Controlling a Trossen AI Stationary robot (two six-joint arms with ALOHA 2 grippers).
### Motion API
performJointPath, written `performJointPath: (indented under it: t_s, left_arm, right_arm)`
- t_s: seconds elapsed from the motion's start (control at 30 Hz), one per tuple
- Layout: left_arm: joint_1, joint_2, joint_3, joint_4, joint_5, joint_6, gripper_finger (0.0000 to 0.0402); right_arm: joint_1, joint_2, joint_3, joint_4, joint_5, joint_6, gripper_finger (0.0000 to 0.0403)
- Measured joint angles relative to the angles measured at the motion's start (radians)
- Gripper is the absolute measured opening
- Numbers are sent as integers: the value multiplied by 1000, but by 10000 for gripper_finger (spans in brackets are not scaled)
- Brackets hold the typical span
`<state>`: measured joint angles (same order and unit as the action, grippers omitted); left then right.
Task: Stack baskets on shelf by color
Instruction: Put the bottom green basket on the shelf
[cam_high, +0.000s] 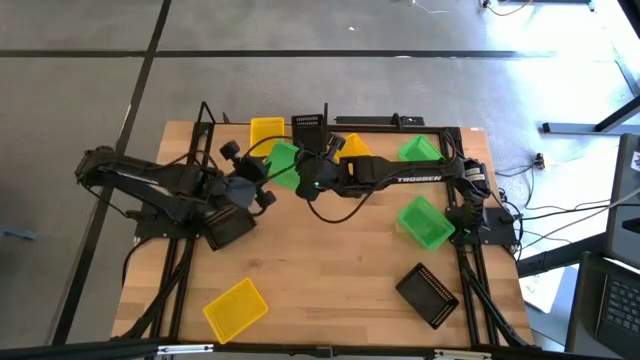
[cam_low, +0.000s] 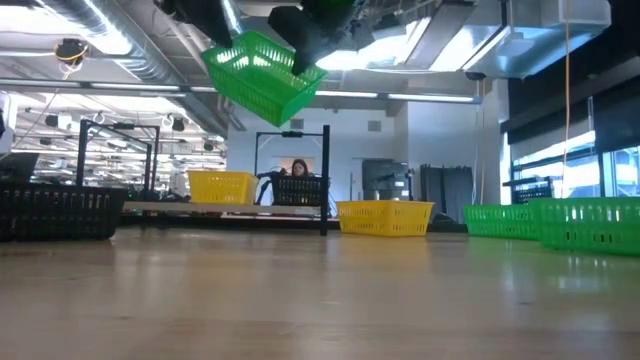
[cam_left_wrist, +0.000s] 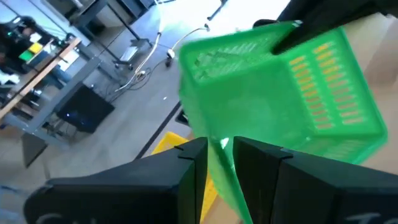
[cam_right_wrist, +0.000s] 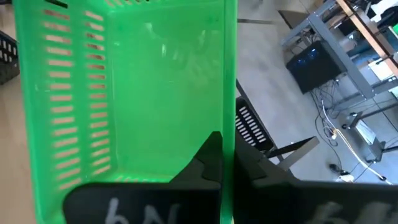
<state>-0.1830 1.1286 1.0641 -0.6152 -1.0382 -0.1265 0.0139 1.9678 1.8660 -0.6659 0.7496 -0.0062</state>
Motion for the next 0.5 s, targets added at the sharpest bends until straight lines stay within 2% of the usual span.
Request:
performJointPath:
  t_s: [0.3, 0.5]
  left_arm:
    - [66, -2, 0, 6, 12, -2, 70]
    - [102, -2, 0, 6, 85, -2, 69]
  right_arm:
    - [-1, 0, 0, 18, 2, -1, 0]
    - [5, 0, 0, 20, 0, 0, 0]
